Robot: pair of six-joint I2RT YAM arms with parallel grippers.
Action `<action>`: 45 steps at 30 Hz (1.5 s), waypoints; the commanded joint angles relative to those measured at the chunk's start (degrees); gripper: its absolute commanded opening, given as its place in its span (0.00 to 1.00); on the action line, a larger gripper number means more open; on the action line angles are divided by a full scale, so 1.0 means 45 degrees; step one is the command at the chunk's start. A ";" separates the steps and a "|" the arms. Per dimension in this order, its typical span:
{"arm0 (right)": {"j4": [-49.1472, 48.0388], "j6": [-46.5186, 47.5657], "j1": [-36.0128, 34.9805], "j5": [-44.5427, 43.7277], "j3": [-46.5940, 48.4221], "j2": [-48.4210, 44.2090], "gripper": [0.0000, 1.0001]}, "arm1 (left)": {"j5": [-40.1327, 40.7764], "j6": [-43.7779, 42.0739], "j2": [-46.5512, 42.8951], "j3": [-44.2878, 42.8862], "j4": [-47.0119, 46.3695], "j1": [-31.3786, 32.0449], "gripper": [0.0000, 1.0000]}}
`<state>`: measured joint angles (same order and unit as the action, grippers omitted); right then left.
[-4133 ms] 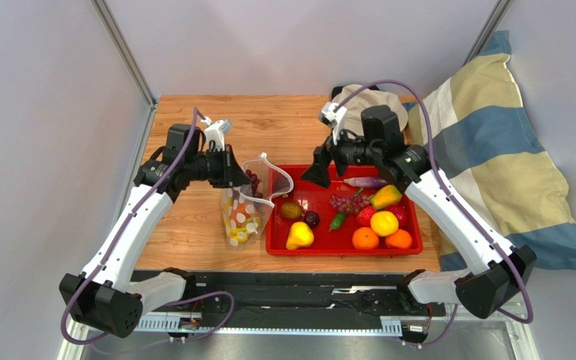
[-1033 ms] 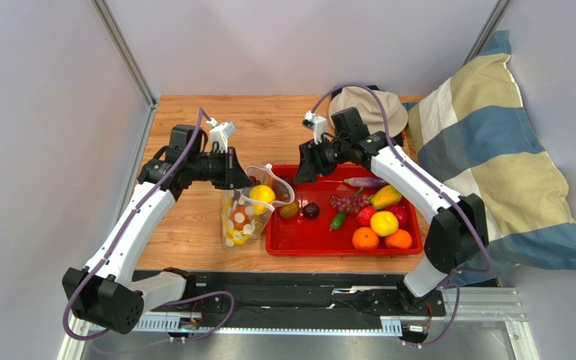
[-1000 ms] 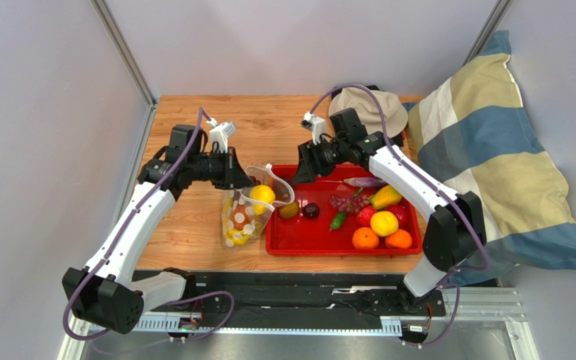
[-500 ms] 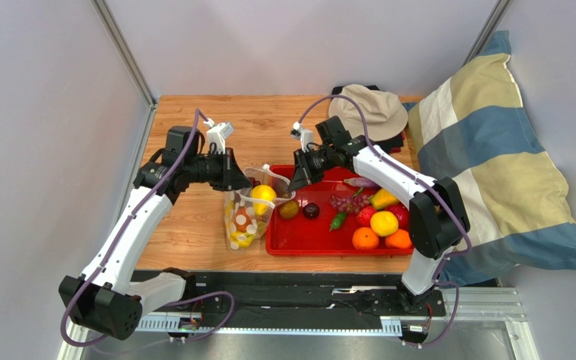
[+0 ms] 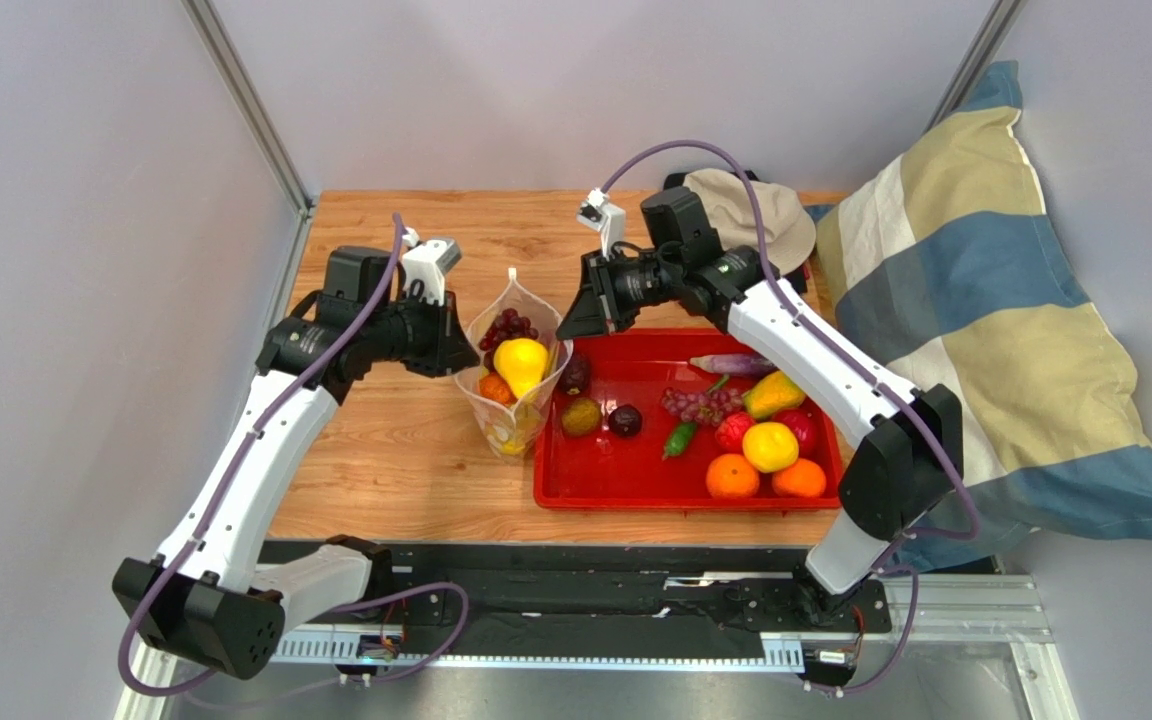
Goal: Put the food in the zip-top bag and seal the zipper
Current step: Adjust the zipper food storage bag at the center of the board.
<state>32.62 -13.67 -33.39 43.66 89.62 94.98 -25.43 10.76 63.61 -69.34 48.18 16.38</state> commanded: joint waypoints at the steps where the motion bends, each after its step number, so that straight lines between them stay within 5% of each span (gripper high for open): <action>1: -0.0159 0.0205 -0.0061 0.0083 0.0084 0.0474 0.00 | 0.0515 -0.0731 0.0784 -0.0215 0.0268 -0.0047 0.00; 5: 0.0211 0.0987 0.0016 -0.0229 0.0259 0.0574 0.01 | 0.0708 -0.1140 0.1039 -0.0060 0.0152 -0.0047 0.00; 8: 0.0212 0.0987 0.0426 -0.0288 -0.0052 0.0127 0.24 | 0.0905 -0.1239 0.1176 0.0057 0.0269 -0.0105 0.00; 9: 0.0212 0.1007 0.0601 -0.0288 -0.0208 0.0008 0.43 | 0.0828 -0.1201 0.1234 0.0135 0.0269 -0.0144 0.00; 12: 0.0231 0.0968 0.1246 -0.0501 -0.1105 -0.0578 0.68 | 0.0340 -0.0889 0.1137 0.0408 -0.0062 -0.0416 0.00; 14: 0.0212 0.0948 0.1656 -0.0775 -0.1750 -0.0773 0.73 | -0.0050 -0.0635 0.1059 0.0506 -0.0297 -0.0554 0.00; 25: -0.2830 -0.1608 0.1795 -0.2104 -0.3178 0.1214 0.76 | -0.0169 -0.0439 0.1020 0.0468 -0.0531 -0.0964 0.00; 45: -0.4534 -0.3465 0.0388 -0.3627 -0.2299 0.4850 0.76 | -0.0775 -0.0205 0.0785 0.0741 -0.0766 -0.0965 0.00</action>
<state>16.47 -26.74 -31.70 29.43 78.06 114.37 -27.51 8.95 68.58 -66.13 45.93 12.27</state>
